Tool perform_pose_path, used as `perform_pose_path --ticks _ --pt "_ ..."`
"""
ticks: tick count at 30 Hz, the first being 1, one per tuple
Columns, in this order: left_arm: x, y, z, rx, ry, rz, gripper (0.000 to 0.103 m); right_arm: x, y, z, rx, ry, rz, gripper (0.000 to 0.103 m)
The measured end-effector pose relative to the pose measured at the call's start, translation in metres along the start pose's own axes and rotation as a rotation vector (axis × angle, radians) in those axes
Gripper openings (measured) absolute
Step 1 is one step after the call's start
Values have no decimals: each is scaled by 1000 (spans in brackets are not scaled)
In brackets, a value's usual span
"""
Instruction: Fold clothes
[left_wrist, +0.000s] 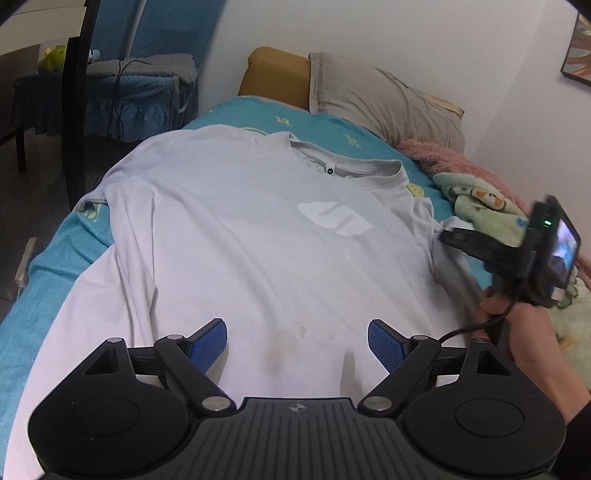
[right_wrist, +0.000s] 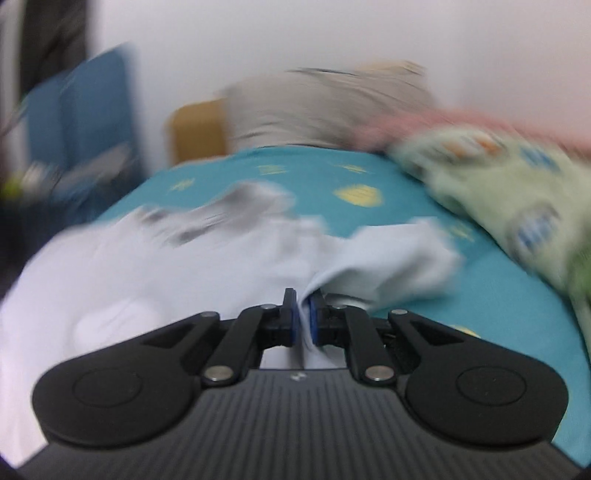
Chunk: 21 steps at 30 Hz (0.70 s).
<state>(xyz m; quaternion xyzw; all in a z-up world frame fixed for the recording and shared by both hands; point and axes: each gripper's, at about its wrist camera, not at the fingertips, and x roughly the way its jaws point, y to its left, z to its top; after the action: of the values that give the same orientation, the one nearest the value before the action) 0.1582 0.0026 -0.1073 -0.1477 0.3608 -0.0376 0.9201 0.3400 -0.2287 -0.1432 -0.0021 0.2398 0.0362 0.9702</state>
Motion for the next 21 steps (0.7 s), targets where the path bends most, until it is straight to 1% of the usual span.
perform_pose_path --ticks 2,4,6,7,8,10,12,15,17,21 --pt "-3 1 0 3 -4 1 86 2 30 -4 -108 20 53 10" --pt "-3 2 -1 5 -4 6 86 -1 48 -9 -155 19 100 12" --pt "-3 3 -2 7 -3 12 85 -11 34 -5 -55 -30 130 15" --pt "-3 3 -2 8 -1 13 85 -17 27 -3 -5 -55 145 21" --pt "-3 3 -2 9 0 14 86 -22 20 -1 45 -80 159 30" --pt "-2 3 -3 4 3 10 86 -32 6 3 145 -129 189 70" --pt "-2 4 -3 -1 6 5 85 -42 -8 7 246 -178 218 79" --pt "-3 7 -3 -13 12 -2 85 -58 -28 13 397 -252 261 77" --pt "-3 8 -3 -23 15 -6 85 -67 -42 16 493 -294 285 78" --pt "-1 10 -3 -43 23 -13 85 -60 -55 -2 556 -206 244 78"
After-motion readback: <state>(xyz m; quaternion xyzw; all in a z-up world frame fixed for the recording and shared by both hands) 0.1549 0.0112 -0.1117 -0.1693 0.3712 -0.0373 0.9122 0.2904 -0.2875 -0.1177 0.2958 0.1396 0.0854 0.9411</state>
